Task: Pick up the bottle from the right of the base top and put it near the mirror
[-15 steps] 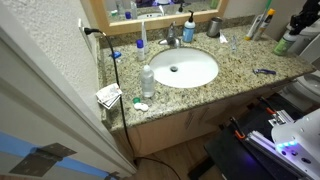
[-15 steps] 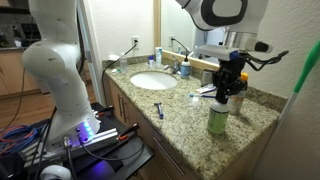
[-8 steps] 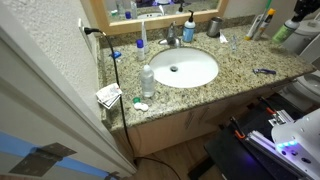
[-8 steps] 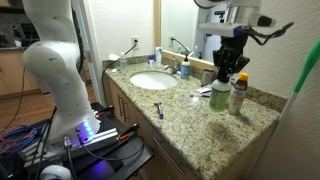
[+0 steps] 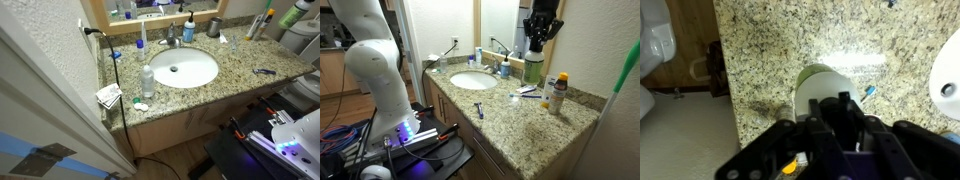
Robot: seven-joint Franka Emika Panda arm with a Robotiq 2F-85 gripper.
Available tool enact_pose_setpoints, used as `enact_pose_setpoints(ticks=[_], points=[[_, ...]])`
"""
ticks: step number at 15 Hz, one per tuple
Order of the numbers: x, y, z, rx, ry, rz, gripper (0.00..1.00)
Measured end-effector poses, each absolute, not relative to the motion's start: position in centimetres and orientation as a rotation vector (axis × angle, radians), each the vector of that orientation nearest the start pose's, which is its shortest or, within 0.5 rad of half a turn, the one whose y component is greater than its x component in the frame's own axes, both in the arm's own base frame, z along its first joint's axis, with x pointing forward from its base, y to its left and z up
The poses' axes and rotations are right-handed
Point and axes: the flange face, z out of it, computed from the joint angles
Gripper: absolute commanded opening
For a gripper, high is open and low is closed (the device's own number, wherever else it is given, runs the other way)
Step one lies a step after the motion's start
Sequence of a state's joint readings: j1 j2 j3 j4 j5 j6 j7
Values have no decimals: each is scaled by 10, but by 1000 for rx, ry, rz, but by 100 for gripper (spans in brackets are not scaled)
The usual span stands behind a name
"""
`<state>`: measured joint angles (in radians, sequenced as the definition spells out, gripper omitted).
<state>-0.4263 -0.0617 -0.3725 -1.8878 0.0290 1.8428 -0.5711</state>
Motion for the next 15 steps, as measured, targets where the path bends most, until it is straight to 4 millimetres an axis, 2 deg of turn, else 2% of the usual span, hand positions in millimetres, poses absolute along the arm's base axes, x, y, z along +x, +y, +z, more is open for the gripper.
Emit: enact_pose_setpoints(ticks=[2,3,6,7,8,9,10,13,15], points=[[398,-370,524,-3136,274,-5,7],[413,-350,523,-3168,223,21,7],[461,-272,533,-3219,123,16,7],[475,-246,537,-3217,101,9,30],[483,-227,539,-3212,77,7,30],[488,-217,542,-3209,60,4,30],[489,-215,543,-3208,55,2,7],[488,-218,540,-3211,63,14,7],[497,-209,529,-3221,49,47,7]])
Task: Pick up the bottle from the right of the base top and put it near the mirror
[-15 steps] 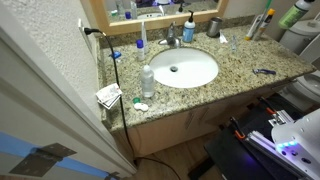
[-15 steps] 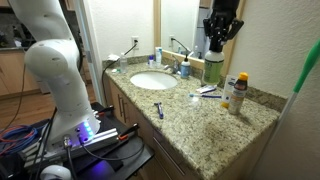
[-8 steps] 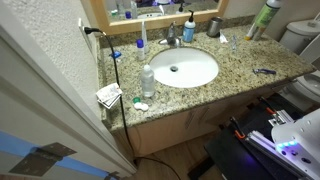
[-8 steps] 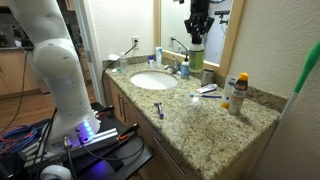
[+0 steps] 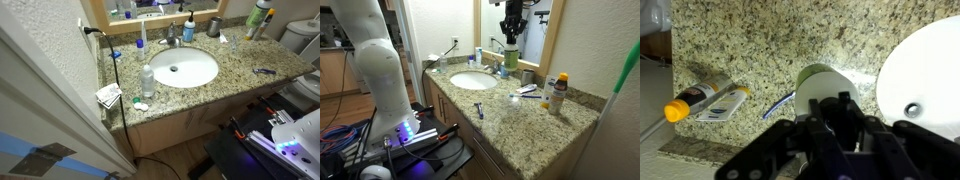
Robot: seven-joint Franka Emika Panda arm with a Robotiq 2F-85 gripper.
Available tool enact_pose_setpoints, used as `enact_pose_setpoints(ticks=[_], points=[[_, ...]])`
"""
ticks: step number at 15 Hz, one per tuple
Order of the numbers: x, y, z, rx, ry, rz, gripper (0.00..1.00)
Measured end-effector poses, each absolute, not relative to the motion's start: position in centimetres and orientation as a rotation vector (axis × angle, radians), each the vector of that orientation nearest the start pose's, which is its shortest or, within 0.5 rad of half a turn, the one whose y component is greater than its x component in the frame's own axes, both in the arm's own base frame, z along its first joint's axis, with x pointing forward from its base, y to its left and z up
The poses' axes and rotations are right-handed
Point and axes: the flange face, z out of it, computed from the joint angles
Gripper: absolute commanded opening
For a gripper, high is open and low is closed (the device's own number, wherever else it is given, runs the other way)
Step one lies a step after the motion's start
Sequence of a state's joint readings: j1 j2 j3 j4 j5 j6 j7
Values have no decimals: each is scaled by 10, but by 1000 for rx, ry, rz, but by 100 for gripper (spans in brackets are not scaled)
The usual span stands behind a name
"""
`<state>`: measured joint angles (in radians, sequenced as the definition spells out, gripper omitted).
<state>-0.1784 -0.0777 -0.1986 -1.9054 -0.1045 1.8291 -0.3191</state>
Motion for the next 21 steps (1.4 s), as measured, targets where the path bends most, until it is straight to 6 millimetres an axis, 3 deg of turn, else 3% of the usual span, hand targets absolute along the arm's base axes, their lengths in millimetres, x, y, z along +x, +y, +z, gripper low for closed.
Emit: enact_pose_setpoints(ticks=[5,6,7,8,9,11,13,18,19,21], points=[[551,-132,506,-3222,46,59,7],[563,-121,508,-3210,76,42,30],[573,-116,511,-3197,101,21,30],[580,-115,515,-3188,116,2,30],[582,-116,517,-3184,124,-7,7],[583,-119,519,-3189,130,-10,7],[585,-119,507,-3190,159,15,7],[625,-112,464,-3116,356,-31,7],[636,-111,460,-3104,394,-44,30],[652,-109,456,-3095,447,-60,30]])
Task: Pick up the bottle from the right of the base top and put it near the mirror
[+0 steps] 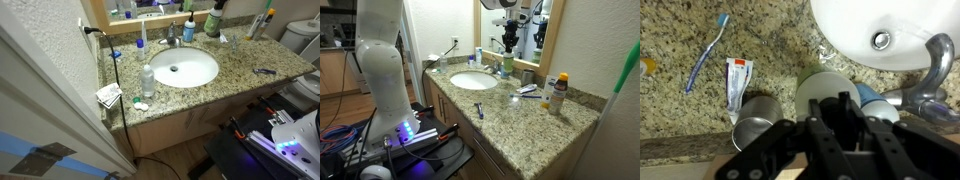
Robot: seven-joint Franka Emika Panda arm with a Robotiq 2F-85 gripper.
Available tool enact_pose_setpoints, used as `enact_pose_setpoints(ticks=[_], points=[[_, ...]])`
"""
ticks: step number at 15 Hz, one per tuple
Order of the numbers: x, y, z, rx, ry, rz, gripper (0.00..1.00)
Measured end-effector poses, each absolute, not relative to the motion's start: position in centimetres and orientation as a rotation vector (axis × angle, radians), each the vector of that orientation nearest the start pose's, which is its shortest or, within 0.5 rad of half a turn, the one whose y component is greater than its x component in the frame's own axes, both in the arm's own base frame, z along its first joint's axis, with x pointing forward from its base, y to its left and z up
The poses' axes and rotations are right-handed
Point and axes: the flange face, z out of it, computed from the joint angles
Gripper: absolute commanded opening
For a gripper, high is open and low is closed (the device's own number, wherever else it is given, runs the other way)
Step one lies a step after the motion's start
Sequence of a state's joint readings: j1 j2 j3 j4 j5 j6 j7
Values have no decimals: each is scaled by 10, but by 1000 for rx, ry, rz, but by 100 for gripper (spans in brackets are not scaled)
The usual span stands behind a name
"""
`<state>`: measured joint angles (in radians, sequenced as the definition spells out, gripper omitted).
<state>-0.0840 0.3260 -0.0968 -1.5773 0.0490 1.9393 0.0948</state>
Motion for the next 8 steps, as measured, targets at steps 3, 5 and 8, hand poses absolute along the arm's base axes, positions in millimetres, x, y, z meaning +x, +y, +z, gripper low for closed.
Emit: enact_pose_setpoints(ticks=[3,5,8], points=[[659,-108,455,-3096,460,-71,7],[660,-109,449,-3100,475,-55,7],[669,-112,427,-3076,560,-23,7]])
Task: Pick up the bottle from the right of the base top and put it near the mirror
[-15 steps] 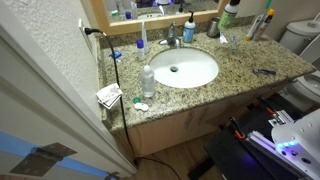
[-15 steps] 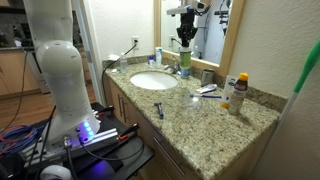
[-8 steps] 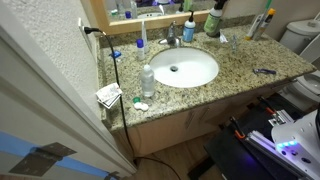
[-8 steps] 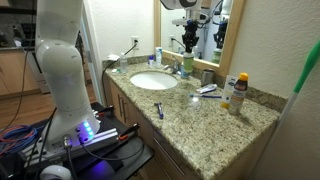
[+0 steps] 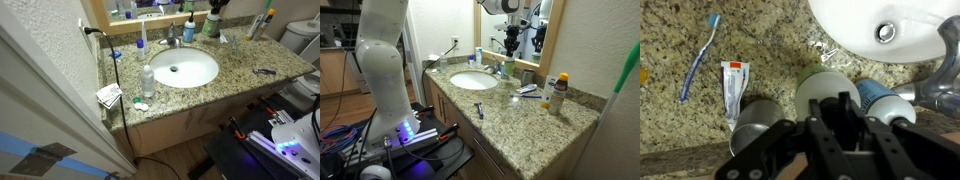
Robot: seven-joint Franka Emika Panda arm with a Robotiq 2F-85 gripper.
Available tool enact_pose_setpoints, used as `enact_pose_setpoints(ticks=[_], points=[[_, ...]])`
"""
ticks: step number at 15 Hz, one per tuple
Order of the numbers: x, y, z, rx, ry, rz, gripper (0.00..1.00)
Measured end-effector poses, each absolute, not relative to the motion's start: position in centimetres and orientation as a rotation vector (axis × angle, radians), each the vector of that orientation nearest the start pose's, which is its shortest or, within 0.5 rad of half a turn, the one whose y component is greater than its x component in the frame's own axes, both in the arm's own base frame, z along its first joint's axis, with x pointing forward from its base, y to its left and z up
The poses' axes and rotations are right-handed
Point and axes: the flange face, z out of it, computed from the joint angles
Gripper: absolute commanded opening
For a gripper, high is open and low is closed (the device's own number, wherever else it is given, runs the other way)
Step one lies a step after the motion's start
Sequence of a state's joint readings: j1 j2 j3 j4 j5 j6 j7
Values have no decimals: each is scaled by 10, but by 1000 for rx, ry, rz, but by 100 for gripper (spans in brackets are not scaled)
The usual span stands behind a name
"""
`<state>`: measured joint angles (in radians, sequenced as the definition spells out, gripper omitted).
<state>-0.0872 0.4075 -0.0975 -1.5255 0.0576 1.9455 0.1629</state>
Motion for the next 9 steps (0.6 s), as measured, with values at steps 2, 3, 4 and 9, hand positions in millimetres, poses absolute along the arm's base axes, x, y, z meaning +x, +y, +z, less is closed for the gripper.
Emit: enact_pose_setpoints(ticks=[2,3,4,9], points=[[682,-112,414,-3058,619,-28,7],[688,-113,409,-3053,646,-33,7],[694,-113,405,-3050,670,-36,7],[718,-113,382,-3038,754,-37,7]])
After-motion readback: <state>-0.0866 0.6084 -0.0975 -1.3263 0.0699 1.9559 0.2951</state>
